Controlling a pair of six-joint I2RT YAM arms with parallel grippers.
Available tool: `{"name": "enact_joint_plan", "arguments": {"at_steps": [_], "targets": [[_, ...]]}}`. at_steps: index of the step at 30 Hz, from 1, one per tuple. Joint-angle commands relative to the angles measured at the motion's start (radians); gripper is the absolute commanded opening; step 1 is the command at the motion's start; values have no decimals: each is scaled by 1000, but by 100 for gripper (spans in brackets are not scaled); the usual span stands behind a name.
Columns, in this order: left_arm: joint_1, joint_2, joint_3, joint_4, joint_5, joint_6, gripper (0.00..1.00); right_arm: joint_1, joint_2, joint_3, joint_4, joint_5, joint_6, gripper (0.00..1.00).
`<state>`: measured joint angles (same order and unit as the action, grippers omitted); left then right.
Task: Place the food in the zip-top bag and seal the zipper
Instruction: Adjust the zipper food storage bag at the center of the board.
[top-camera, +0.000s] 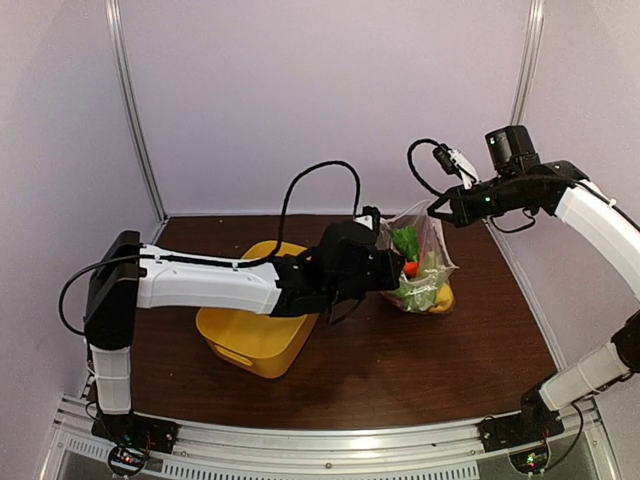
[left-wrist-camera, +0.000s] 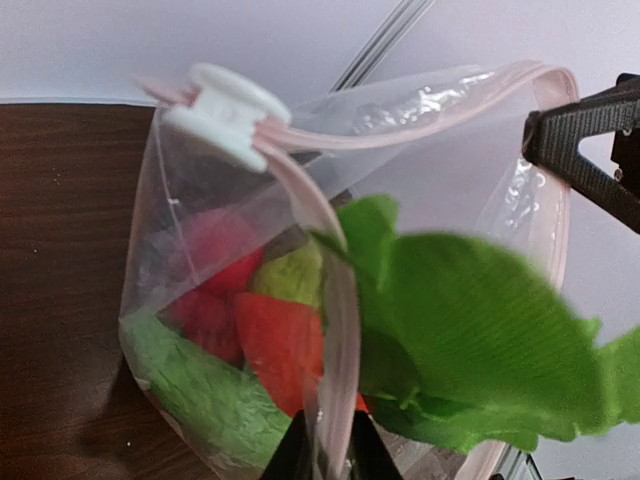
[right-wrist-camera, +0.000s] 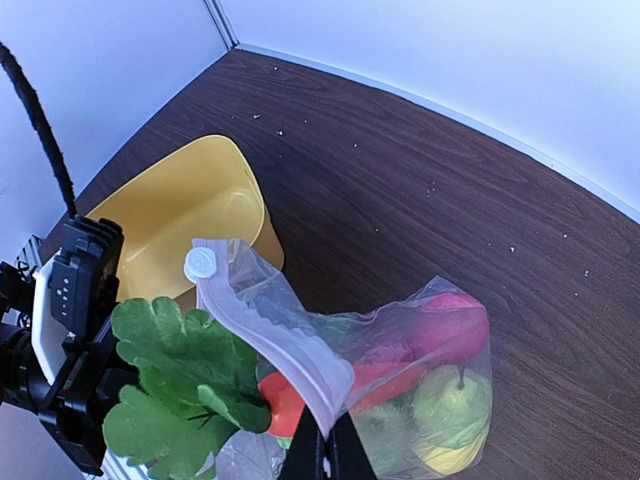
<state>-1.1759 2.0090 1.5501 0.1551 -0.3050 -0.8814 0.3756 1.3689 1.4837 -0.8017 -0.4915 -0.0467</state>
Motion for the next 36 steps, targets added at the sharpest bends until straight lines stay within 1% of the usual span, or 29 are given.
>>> {"name": "enact_joint_plan", "arguments": {"at_steps": [1, 2, 3, 6, 10, 12, 14, 16, 17, 18, 19, 20, 21, 23, 24, 26, 27, 29, 30, 31, 32, 33, 35, 36], "targets": [[4, -11, 11, 12, 45, -7, 8, 4, -36, -13, 57, 14, -9, 0], [3, -24, 13, 17, 53, 5, 2, 5, -39, -14, 56, 21, -12, 0], [2, -34, 15, 15, 56, 13, 0, 5, -44, -20, 62, 38, -14, 0], [3, -84, 32, 3, 51, 43, 0, 6, -44, 0, 64, 144, -24, 0], [2, -117, 111, 1, 19, 156, 0, 2, 6, 78, 41, 423, -38, 0], [3, -117, 144, 23, 43, 176, 0, -15, 31, 95, 35, 503, -39, 0], [0, -107, 164, 43, 86, 189, 0, -48, 54, 124, 2, 466, -27, 0], [16, -78, 188, -4, 31, 203, 0, -71, 54, 155, -15, 419, -17, 0], [36, -62, 194, -31, 28, 167, 0, -74, 46, 168, -17, 403, -16, 0], [59, -53, 197, -28, 90, 130, 0, -77, 30, 180, -14, 362, -20, 0], [63, -46, 206, -6, 138, 136, 0, -76, 4, 189, -9, 315, -25, 0], [56, -37, 233, -21, 119, 174, 0, -76, -22, 195, -2, 279, -20, 0], [56, -21, 272, -60, 72, 197, 0, -76, -41, 206, 1, 246, -17, 0], [98, 24, 332, -104, 44, 208, 0, -76, -62, 214, 4, 221, -17, 0], [127, 49, 368, -135, 67, 174, 0, -75, -58, 219, 0, 222, -16, 0], [153, 85, 420, -129, 182, 126, 0, -75, -42, 210, -21, 176, -30, 0], [143, 91, 415, -107, 179, 139, 0, -73, -40, 178, -13, 160, -28, 0], [140, 120, 384, -75, 128, 140, 0, -56, -21, 77, 36, 171, -33, 0], [151, 145, 387, -99, 142, 102, 0, -45, 10, 60, 20, 169, -49, 0], [161, 159, 389, -127, 203, 61, 0, -41, 43, 60, -6, 147, -56, 0], [161, 160, 375, -120, 259, 44, 0, -41, 66, 58, -22, 111, -55, 0], [149, 149, 351, -108, 268, 49, 0, -36, 72, 39, -14, 75, -49, 0], [105, 128, 285, -89, 196, 90, 0, -20, 56, -16, 25, 55, -38, 0], [106, 127, 255, -98, 188, 83, 0, -14, 56, -26, 27, 57, -41, 0]]}}
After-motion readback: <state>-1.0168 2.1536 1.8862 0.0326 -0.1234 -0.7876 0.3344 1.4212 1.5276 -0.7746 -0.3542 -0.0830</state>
